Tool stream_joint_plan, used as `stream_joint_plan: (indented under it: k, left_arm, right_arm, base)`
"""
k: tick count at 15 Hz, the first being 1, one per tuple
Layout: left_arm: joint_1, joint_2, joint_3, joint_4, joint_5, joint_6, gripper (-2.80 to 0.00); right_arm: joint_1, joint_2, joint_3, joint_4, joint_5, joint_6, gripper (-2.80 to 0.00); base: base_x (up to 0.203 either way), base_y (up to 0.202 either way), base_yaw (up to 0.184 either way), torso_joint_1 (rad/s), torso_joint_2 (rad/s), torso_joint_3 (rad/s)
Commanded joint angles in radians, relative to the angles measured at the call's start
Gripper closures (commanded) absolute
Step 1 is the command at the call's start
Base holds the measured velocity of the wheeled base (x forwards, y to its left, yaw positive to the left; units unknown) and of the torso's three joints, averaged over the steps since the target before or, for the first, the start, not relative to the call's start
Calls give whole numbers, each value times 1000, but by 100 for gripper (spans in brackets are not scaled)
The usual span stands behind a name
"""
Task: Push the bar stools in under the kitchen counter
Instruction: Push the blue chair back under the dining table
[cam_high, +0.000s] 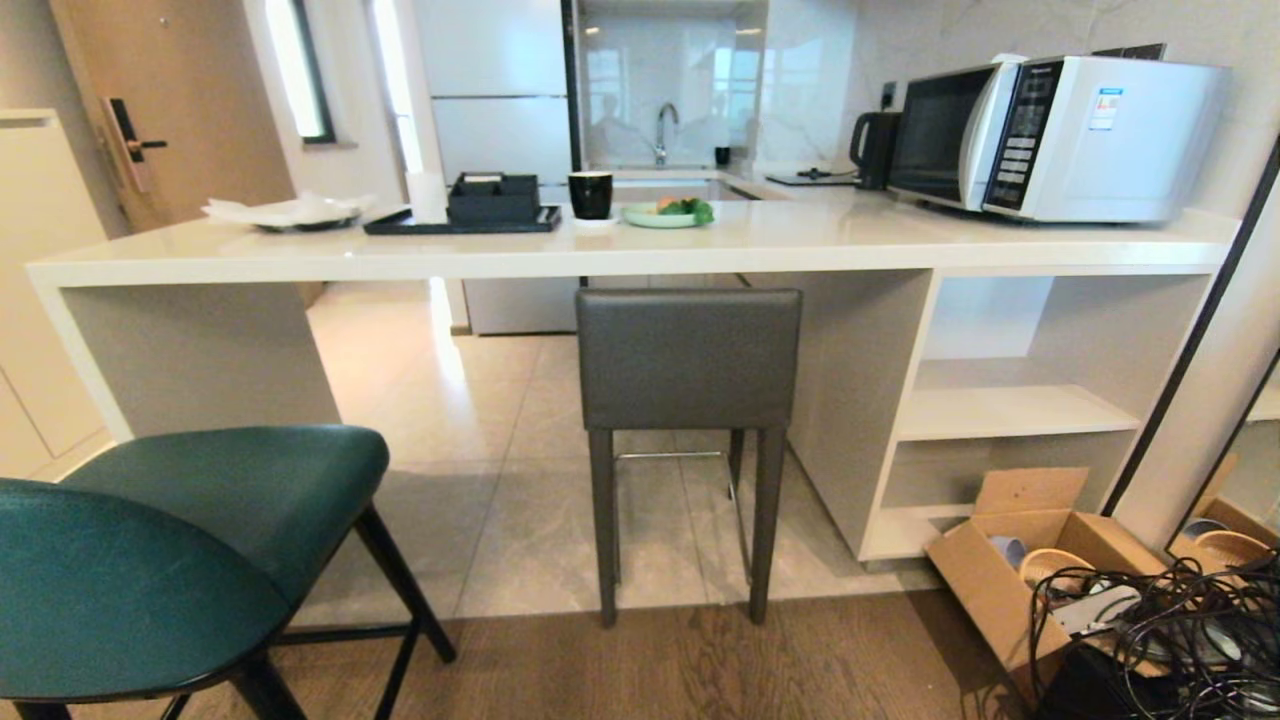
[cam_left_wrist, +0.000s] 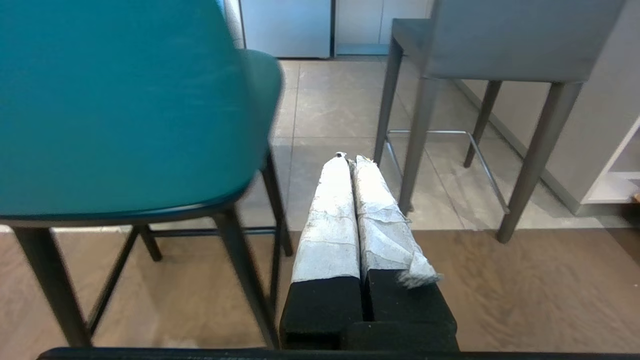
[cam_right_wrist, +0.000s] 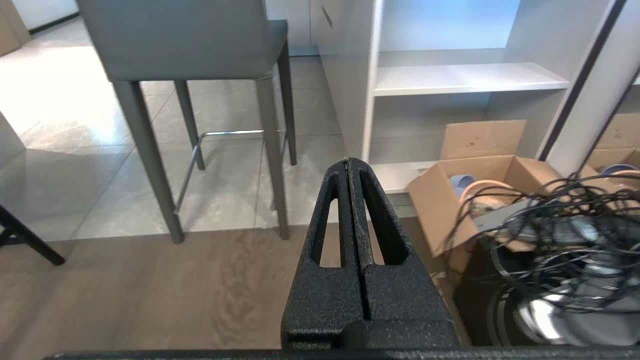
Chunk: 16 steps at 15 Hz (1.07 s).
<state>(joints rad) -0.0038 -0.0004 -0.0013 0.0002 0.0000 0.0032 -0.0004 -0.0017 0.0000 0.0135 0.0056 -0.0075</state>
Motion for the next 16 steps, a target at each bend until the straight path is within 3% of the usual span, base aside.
stream_joint_plan:
  k: [1, 16]
  left_arm:
    - [1, 2, 0, 0, 0, 0, 0]
    - [2, 2, 0, 0, 0, 0, 0]
  right_arm:
    - [0, 2, 0, 0, 1, 0, 0]
    - [0, 2, 0, 0, 1, 1, 0]
  base:
    - [0, 204, -2, 6, 2, 0]
    - [0, 187, -1, 3, 3, 3]
